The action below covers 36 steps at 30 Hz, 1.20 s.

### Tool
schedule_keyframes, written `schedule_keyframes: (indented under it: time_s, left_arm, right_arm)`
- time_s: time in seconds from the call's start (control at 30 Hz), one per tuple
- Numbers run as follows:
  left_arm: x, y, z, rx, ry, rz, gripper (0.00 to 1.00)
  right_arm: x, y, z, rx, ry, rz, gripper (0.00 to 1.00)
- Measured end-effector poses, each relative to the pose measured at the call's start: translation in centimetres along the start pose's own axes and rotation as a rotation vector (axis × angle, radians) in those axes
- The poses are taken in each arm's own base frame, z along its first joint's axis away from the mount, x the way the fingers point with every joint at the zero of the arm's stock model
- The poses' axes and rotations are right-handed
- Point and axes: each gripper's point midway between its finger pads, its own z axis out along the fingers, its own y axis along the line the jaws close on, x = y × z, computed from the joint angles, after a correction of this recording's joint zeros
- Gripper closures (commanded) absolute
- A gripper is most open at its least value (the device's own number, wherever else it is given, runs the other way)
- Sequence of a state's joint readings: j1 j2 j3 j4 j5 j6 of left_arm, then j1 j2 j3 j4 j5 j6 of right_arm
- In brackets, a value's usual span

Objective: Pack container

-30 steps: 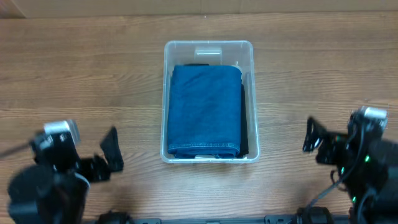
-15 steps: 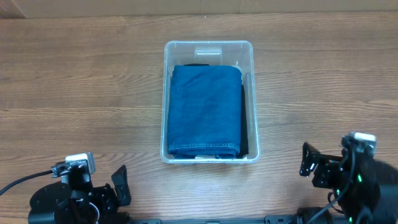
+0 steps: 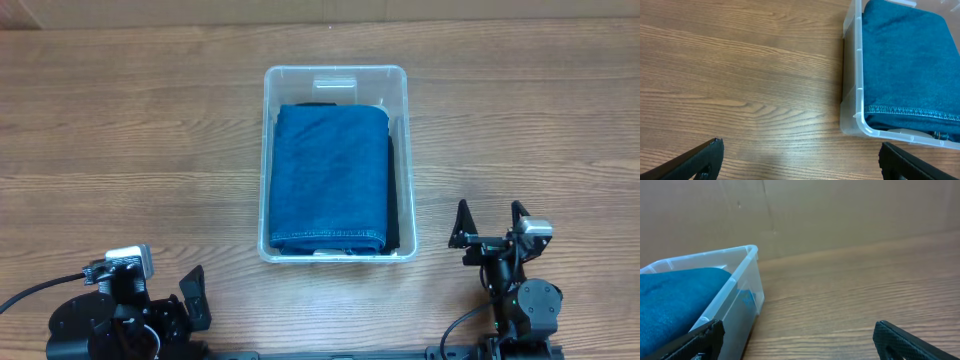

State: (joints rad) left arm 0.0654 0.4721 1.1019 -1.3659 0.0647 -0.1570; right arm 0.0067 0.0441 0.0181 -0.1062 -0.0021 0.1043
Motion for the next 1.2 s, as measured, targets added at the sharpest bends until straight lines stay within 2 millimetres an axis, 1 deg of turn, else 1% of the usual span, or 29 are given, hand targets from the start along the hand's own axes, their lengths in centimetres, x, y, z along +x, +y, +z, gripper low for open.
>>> schedule_keyframes:
  time_s: [0.47, 0.5, 0.57, 0.6, 0.63, 0.67, 0.7, 0.73, 0.77, 0.8, 0.83, 0.9, 0.93, 0.97, 1.0, 1.2]
  left_arm:
    - [-0.1, 0.0, 0.0, -0.001, -0.004, 0.000, 0.00]
    - [-0.3, 0.1, 0.0, -0.008, -0.015, -0.008, 0.00]
    - [-1.6, 0.3, 0.6, -0.015, -0.099, -0.003, 0.00]
    - [-1.8, 0.4, 1.6, -0.009, -0.168, 0.025, 0.00]
    - [-1.4, 0.5, 2.2, -0.006, -0.179, 0.041, 0.00]
    - [-1.5, 0.6, 4.3, 0.007, -0.264, 0.068, 0.00]
    - [-1.2, 0.7, 5.6, 0.012, -0.283, 0.081, 0.00]
    - [-2.2, 0.3, 7.4, 0.038, -0.393, 0.104, 0.00]
    - [-1.9, 0.1, 8.9, 0.058, -0.424, 0.118, 0.00]
    - [-2.3, -0.2, 10.3, 0.081, -0.503, 0.133, 0.00]
    - [-1.9, -0.7, 11.9, 0.110, -0.566, 0.158, 0.00]
    - [-2.3, -1.1, 12.9, 0.137, -0.693, 0.176, 0.00]
    - [-1.9, -1.0, 13.6, 0.140, -0.709, 0.180, 0.00]
    - [-0.5, -0.7, 15.0, 0.135, -0.657, 0.179, 0.00]
    - [0.3, -0.5, 15.8, 0.129, -0.632, 0.177, 0.00]
    - [0.2, -0.5, 15.8, 0.128, -0.635, 0.176, 0.00]
  right_arm:
    - [0.0, 0.0, 0.0, 0.002, -0.001, 0.000, 0.00]
    - [0.0, 0.0, 0.0, 0.002, -0.001, 0.000, 0.00]
    - [0.0, 0.0, 0.0, 0.002, -0.001, 0.000, 0.00]
    - [0.0, 0.0, 0.0, 0.002, -0.001, 0.000, 0.00]
    - [-0.1, 0.0, 0.0, 0.001, -0.003, 0.000, 0.00]
    - [0.0, 0.0, 0.0, 0.001, -0.001, 0.000, 0.00]
    - [0.0, 0.0, 0.0, 0.001, -0.001, 0.000, 0.00]
    - [-0.1, 0.0, 0.0, 0.002, -0.002, 0.000, 0.00]
    - [0.0, 0.0, 0.0, 0.002, -0.001, 0.000, 0.00]
    - [-0.1, 0.0, 0.0, 0.002, -0.002, 0.000, 0.00]
    - [-0.1, 0.0, 0.0, 0.002, -0.002, 0.000, 0.00]
    - [-0.1, 0.0, 0.0, 0.002, -0.002, 0.000, 0.00]
    - [0.0, 0.0, 0.0, 0.003, -0.001, 0.000, 0.00]
    - [0.0, 0.0, 0.0, 0.002, -0.002, 0.000, 0.00]
    - [0.0, 0.0, 0.0, 0.001, -0.001, 0.000, 0.00]
    - [-0.1, 0.0, 0.0, 0.002, -0.002, 0.000, 0.00]
